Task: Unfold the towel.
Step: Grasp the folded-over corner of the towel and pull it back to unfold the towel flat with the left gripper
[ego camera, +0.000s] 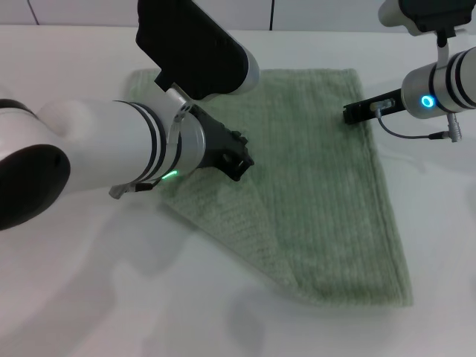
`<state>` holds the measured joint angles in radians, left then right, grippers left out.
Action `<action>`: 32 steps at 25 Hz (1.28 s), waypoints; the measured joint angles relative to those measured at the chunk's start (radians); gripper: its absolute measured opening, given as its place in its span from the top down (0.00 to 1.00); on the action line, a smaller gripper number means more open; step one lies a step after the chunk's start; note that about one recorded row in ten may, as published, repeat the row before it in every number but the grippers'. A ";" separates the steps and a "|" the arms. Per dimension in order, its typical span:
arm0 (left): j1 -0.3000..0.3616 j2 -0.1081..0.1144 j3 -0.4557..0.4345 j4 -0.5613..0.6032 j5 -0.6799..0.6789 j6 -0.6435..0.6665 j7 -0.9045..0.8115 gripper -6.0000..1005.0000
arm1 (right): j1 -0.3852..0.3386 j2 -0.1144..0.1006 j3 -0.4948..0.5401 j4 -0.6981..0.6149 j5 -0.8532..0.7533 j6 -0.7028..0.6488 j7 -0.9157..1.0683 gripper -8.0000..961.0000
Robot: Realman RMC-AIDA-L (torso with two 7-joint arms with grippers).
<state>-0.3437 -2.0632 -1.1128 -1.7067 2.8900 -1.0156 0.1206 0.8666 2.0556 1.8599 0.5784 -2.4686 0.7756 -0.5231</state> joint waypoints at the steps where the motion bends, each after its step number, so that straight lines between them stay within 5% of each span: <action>1: 0.003 0.000 0.000 -0.003 0.000 0.000 0.000 0.97 | 0.000 0.000 -0.001 -0.001 0.000 -0.002 0.000 0.99; 32: 0.113 0.002 -0.052 -0.151 0.000 -0.137 0.002 0.97 | -0.009 0.002 -0.002 -0.003 0.000 -0.009 0.000 0.99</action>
<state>-0.2305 -2.0617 -1.1651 -1.8579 2.8901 -1.1526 0.1228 0.8574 2.0571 1.8576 0.5752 -2.4682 0.7669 -0.5231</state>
